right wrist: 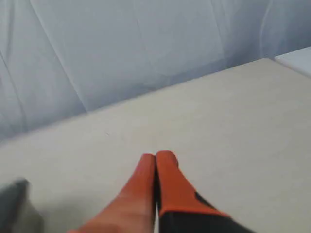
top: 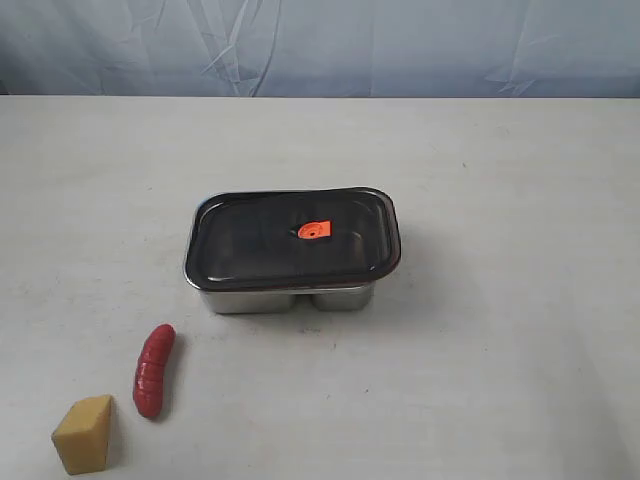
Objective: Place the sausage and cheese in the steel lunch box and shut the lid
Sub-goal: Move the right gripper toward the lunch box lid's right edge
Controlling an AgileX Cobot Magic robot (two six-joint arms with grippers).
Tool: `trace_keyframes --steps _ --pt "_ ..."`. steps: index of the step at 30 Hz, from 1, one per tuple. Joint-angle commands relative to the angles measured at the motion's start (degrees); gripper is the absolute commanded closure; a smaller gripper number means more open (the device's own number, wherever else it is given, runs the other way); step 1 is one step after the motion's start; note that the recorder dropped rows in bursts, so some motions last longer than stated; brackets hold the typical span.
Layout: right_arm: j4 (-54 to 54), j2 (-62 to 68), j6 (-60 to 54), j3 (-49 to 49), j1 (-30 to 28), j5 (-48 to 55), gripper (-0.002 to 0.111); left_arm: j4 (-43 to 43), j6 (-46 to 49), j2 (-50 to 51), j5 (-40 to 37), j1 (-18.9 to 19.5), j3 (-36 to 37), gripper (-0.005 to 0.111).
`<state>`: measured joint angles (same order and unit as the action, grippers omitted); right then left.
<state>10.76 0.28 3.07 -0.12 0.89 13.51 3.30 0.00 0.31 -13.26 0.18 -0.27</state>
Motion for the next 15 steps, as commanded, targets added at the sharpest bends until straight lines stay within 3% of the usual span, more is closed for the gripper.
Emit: trace_keyframes --steps 1,4,5,11,15 --pt "28.68 -0.28 2.66 0.12 0.43 -11.48 0.109 0.64 0.00 -0.31 0.39 0.24 0.27 0.107" --pt "47.72 -0.28 2.92 0.12 0.43 -12.31 0.109 0.64 0.00 -0.31 0.39 0.24 0.27 0.107" --pt "49.42 -0.28 2.78 0.12 0.43 -12.33 0.109 0.64 0.00 -0.31 0.39 0.24 0.27 0.107" --pt "49.29 -0.28 2.90 -0.34 0.43 -7.84 0.109 0.64 0.00 -0.31 0.39 0.24 0.27 0.107" --pt "48.15 3.52 0.29 -6.67 0.43 -1.17 0.109 0.74 0.00 -0.31 0.40 0.24 0.27 0.107"
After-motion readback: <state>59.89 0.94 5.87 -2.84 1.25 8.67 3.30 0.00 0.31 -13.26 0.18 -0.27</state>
